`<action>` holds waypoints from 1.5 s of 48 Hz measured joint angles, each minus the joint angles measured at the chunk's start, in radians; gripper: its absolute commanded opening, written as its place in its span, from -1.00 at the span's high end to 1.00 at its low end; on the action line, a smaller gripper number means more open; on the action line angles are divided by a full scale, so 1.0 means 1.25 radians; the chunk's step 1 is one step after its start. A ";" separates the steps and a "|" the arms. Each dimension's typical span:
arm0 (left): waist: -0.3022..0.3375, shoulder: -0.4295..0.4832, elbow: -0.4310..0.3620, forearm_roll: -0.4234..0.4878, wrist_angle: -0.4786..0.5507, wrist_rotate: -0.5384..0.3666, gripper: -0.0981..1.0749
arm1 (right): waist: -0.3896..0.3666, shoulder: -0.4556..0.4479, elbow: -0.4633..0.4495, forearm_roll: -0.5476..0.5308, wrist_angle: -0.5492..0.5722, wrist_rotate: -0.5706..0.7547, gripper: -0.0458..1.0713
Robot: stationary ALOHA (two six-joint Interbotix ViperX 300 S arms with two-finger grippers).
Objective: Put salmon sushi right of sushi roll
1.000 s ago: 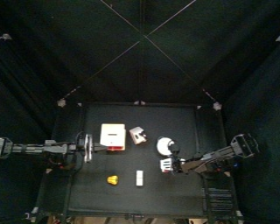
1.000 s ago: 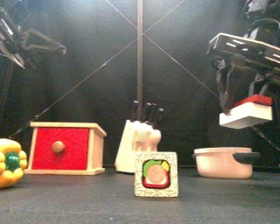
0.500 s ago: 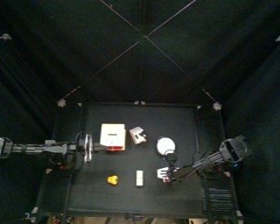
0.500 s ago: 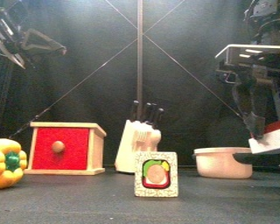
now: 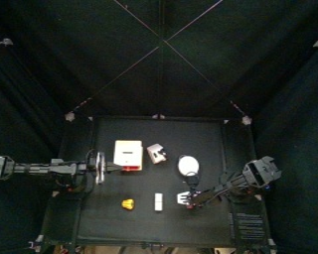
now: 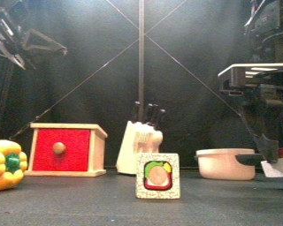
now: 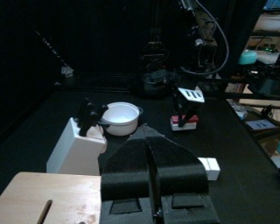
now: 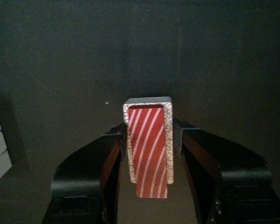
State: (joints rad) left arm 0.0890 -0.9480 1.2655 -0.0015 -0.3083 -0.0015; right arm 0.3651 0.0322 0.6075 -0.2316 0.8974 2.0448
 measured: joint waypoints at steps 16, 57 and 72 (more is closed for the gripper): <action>0.000 0.000 0.000 0.000 0.000 0.000 0.88 | -0.002 0.017 0.000 0.000 -0.027 0.000 -0.34; 0.000 0.000 0.000 0.000 0.000 -0.001 0.88 | 0.000 0.020 -0.007 -0.001 -0.031 -0.001 -0.65; 0.000 0.000 0.000 0.000 0.000 0.000 0.88 | 0.002 0.011 -0.007 -0.031 -0.031 -0.001 -0.65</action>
State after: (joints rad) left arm 0.0890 -0.9480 1.2655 -0.0015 -0.3083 -0.0015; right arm 0.3682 0.0460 0.5983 -0.2700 0.8590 2.0433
